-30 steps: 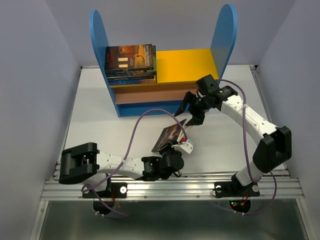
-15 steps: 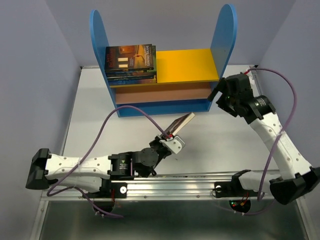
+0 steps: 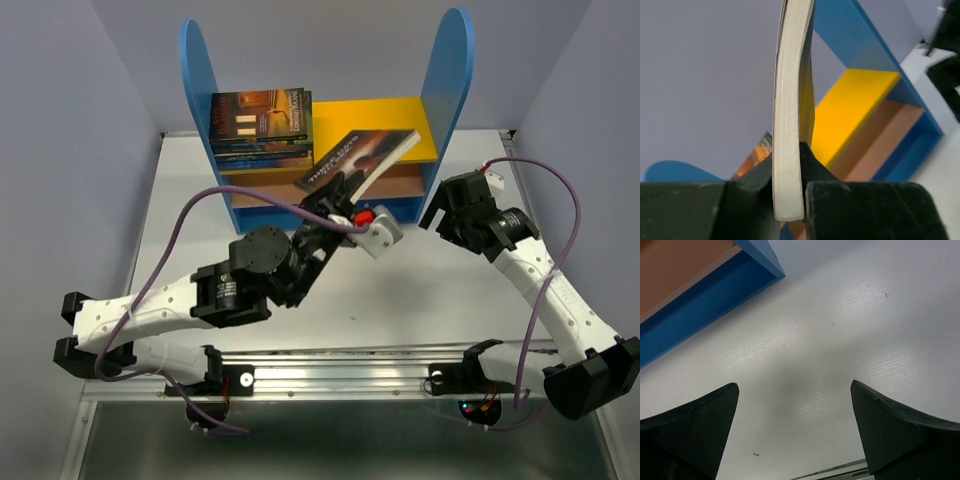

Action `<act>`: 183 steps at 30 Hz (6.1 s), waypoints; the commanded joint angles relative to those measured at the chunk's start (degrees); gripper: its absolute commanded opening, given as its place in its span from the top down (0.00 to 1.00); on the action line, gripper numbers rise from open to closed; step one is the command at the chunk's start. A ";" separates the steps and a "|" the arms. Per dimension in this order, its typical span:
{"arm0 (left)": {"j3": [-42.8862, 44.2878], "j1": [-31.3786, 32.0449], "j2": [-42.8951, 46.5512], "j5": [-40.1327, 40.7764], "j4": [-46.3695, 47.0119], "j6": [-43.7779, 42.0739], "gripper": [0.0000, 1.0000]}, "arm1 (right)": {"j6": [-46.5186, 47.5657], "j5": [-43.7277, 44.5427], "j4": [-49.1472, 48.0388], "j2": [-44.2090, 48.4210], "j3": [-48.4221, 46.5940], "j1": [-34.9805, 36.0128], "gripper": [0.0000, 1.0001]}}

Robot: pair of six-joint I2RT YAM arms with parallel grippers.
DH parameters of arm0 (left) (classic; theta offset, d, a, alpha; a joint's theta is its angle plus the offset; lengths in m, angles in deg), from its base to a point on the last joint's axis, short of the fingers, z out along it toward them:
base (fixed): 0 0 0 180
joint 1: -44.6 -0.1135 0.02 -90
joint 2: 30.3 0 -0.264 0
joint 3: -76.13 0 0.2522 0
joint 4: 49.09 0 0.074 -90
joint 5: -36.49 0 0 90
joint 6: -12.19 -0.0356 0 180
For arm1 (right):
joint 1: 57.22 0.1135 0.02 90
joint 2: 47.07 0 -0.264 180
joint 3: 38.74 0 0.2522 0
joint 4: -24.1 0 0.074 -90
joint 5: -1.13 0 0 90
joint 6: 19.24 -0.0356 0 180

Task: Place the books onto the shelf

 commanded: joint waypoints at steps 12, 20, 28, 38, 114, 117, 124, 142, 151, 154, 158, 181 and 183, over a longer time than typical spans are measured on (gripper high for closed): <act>37.14 -23.42 -25.98 -1.91 -6.70 -23.52 1.00 | 4.74 -1.47 -5.36 8.12 5.32 -0.18 0.00; 36.80 -31.25 -30.14 -1.37 -7.39 -24.15 1.00 | 5.18 -2.79 -5.71 9.44 6.64 -0.18 0.00; 32.40 -35.12 -29.52 0.39 -13.19 -18.88 1.00 | 4.83 -3.32 -5.89 8.82 7.43 -0.18 0.00; 30.99 -35.64 -29.16 2.49 -20.84 -10.26 1.00 | 4.83 -4.81 -6.33 8.29 7.78 -0.18 0.00; 34.07 -41.10 -22.49 -24.92 -42.64 0.55 0.01 | 7.64 -12.28 -4.48 12.08 6.90 -0.18 0.00; 34.33 -41.10 -22.23 -25.89 -42.64 0.81 0.01 | 7.99 -12.81 -4.48 12.08 6.82 -0.18 0.00; 34.51 -41.10 -22.66 -27.21 -42.38 2.31 0.01 | 10.18 -15.00 -4.40 12.25 6.55 -0.18 0.00; 30.40 -39.25 -12.39 -41.10 -22.97 30.13 0.01 | 18.18 -31.16 -9.04 14.36 8.74 -0.18 0.00; 0.79 -39.07 7.37 -31.34 -9.59 71.12 0.58 | 22.31 -31.28 -20.29 9.45 4.81 9.38 0.00; -1.78 -38.72 10.37 -27.75 -13.88 76.04 1.00 | 23.19 -24.36 -23.89 4.98 1.47 14.30 0.00; -5.82 -38.63 12.23 -24.84 -18.90 79.12 1.00 | 25.65 -19.05 -27.50 -1.88 -5.91 14.94 0.00; 2.69 -42.14 -2.27 -15.00 -21.02 74.82 1.00 | 36.29 -6.66 -30.58 -36.16 -47.05 14.94 0.00; 2.96 -43.20 -2.88 -15.78 -21.20 74.47 1.00 | 36.20 -7.00 -30.67 -37.23 -47.94 14.94 0.00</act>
